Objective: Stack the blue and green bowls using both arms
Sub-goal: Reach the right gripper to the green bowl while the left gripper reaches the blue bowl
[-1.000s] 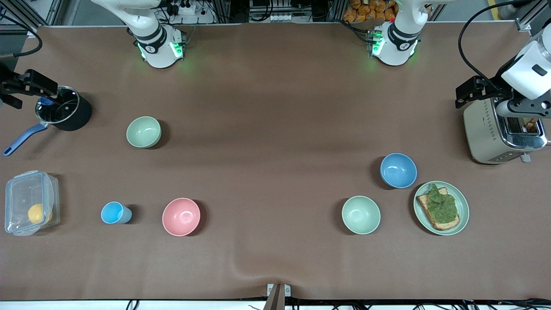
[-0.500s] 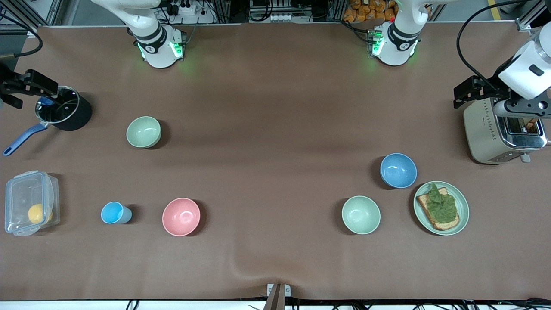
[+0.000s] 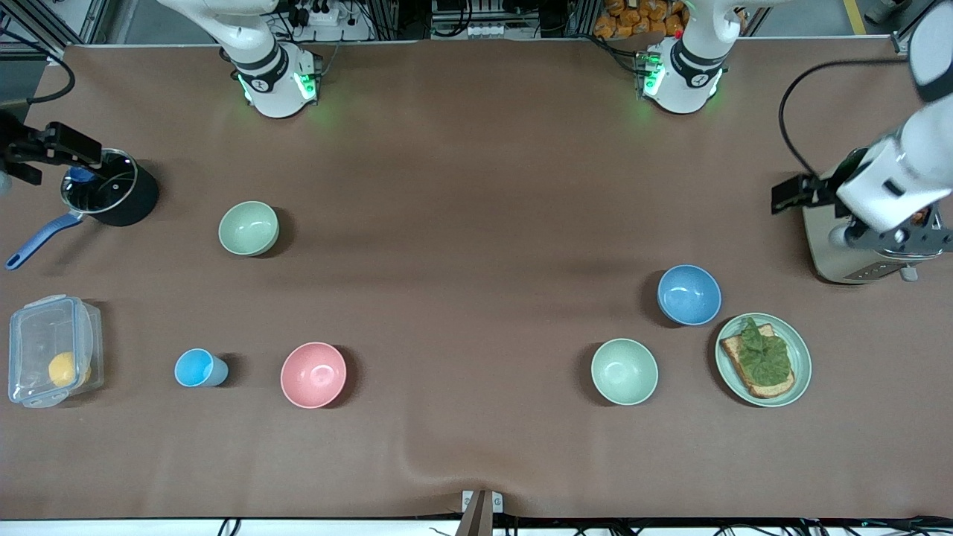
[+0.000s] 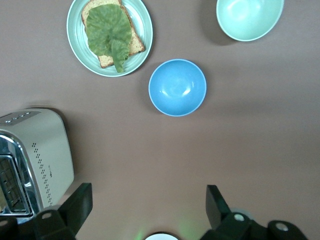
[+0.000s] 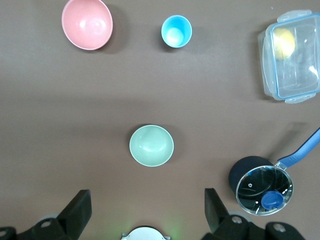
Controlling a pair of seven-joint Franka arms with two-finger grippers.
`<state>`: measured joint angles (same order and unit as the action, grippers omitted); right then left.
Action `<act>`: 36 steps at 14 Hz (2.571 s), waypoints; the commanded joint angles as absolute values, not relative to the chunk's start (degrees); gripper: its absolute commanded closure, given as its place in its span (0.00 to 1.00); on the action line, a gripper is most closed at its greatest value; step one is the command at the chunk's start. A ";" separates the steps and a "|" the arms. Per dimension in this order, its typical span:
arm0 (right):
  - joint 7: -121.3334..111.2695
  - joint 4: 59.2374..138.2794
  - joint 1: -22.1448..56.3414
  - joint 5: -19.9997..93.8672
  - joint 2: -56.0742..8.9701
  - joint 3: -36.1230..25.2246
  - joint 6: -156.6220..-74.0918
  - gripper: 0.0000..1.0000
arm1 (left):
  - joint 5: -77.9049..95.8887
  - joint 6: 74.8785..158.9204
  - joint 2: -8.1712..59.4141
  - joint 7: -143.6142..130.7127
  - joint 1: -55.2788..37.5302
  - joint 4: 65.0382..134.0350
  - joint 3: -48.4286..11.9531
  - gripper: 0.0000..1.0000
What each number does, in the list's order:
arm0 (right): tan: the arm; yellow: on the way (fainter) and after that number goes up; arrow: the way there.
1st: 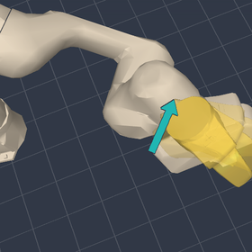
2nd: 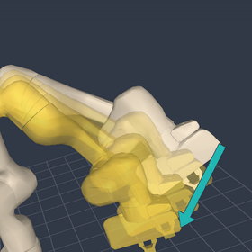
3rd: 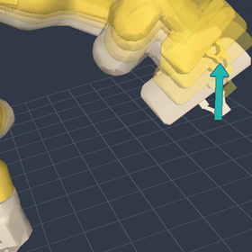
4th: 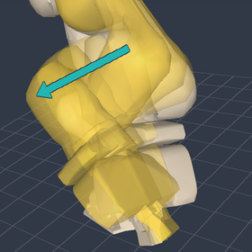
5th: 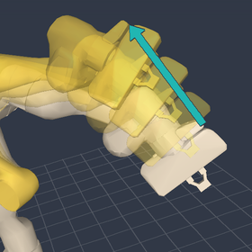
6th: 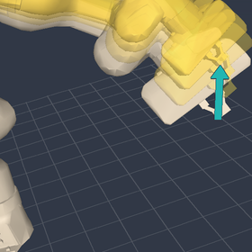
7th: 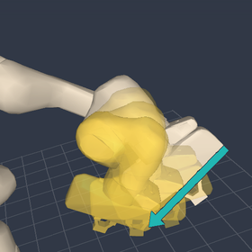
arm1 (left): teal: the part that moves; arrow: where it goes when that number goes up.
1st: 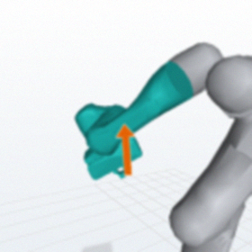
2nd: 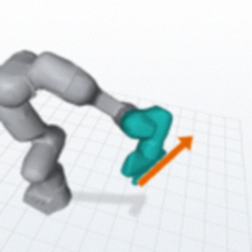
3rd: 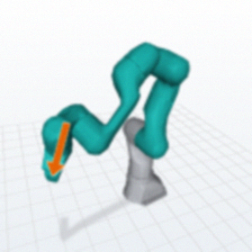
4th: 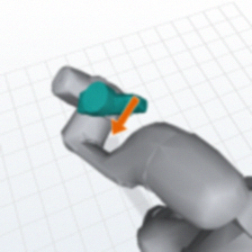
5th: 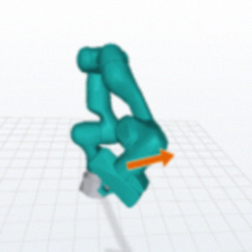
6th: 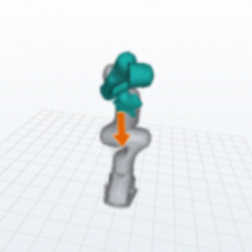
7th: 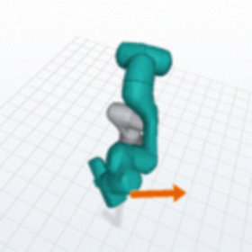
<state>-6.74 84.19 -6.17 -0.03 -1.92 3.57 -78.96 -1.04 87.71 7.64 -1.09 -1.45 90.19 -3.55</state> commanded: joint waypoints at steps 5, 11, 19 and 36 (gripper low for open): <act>-7.03 84.11 -7.38 -1.67 -8.96 4.39 -78.22 0.00 | -2.81 90.70 13.18 0.18 0.00 89.47 -3.60 0.00; -6.24 99.00 -7.29 3.76 -6.96 4.48 -89.96 0.00 | -2.29 93.95 16.34 -0.17 -0.09 89.56 -3.69 0.00; -16.22 126.52 -8.97 4.04 0.43 0.11 -114.03 0.00 | -1.93 95.70 21.09 -0.09 0.96 89.56 -3.78 0.00; -19.77 149.41 -7.12 4.04 -4.83 -1.32 -152.66 0.42 | -2.11 125.41 21.87 -0.26 0.97 113.56 -3.96 0.00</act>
